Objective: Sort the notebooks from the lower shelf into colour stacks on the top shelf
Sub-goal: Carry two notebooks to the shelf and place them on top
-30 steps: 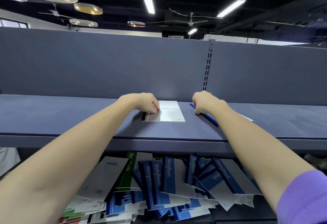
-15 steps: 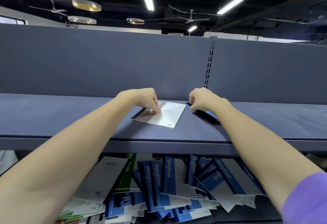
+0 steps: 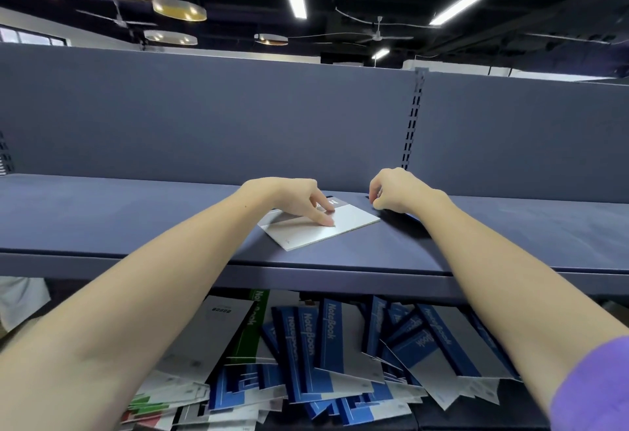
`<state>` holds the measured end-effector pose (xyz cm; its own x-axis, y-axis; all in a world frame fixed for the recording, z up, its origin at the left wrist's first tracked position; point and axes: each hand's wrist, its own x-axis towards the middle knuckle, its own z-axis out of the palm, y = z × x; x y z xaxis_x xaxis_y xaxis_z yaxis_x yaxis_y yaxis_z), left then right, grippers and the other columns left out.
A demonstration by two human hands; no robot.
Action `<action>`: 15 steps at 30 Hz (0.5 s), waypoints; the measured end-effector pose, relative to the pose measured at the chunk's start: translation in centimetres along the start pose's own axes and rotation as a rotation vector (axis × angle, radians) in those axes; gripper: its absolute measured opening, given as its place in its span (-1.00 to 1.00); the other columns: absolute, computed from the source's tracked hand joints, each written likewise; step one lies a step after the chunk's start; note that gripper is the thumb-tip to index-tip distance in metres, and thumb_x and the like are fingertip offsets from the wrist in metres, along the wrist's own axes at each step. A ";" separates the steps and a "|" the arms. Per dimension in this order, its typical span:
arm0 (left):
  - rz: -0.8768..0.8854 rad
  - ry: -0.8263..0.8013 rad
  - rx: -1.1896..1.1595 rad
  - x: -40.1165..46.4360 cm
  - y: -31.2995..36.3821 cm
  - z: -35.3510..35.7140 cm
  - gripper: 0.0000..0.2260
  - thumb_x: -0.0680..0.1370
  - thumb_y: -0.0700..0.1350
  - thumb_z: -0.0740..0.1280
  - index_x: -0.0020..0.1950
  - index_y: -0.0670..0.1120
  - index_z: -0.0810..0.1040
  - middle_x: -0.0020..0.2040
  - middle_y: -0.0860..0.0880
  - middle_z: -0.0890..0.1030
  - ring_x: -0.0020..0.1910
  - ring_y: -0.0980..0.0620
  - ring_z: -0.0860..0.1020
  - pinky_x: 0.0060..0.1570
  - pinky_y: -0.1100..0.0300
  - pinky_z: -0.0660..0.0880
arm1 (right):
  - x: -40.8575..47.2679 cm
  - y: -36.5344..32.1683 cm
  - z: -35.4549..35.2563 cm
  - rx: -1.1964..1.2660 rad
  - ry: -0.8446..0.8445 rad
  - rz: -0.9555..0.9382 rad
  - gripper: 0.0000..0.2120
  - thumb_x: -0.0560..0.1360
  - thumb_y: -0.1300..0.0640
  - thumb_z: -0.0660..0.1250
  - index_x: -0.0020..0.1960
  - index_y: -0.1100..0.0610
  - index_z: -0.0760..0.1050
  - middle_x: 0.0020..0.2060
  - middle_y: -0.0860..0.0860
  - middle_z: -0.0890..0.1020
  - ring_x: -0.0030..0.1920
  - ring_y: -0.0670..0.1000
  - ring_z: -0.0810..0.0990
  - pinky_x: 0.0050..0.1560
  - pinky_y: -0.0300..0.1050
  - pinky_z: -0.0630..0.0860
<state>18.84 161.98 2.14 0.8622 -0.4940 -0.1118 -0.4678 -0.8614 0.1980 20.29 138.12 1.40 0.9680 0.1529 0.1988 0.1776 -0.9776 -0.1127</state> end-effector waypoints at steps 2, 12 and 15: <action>0.017 -0.059 -0.018 0.0 0.2 -0.2 -0.55 0.53 0.22 0.38 0.42 0.23 0.47 0.16 0.13 0.42 0.21 0.04 0.43 0.30 0.07 0.34 | -0.1 0.0 0.1 0.003 0.006 0.003 -0.80 0.37 0.24 0.30 -0.25 -0.04 0.59 -0.18 -0.04 0.66 -0.14 0.04 0.63 -0.05 0.04 0.65; 0.112 -0.217 -0.339 0.1 0.0 -0.2 -0.55 0.44 -0.23 0.35 0.20 0.24 0.62 0.47 0.14 0.37 0.54 0.08 0.18 0.51 -0.01 0.19 | -1.1 -0.3 -0.1 0.027 0.037 0.034 -0.80 0.39 0.27 0.28 -0.35 0.03 0.50 -0.31 0.07 0.56 -0.24 0.13 0.51 -0.27 -0.13 0.47; 0.058 -0.189 -0.334 -0.1 -0.3 -0.2 -0.56 0.54 -0.24 0.36 0.34 0.17 0.54 0.47 0.07 0.36 0.50 0.07 0.22 0.42 0.10 0.25 | -0.9 0.0 0.1 0.064 0.048 0.045 -0.87 0.34 0.26 0.27 -0.23 0.25 0.59 -0.34 0.17 0.57 -0.31 0.11 0.41 -0.30 -0.12 0.39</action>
<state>18.92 162.29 2.26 0.7707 -0.5807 -0.2624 -0.3989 -0.7608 0.5119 19.41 137.94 1.14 0.9660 0.1005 0.2382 0.1465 -0.9719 -0.1840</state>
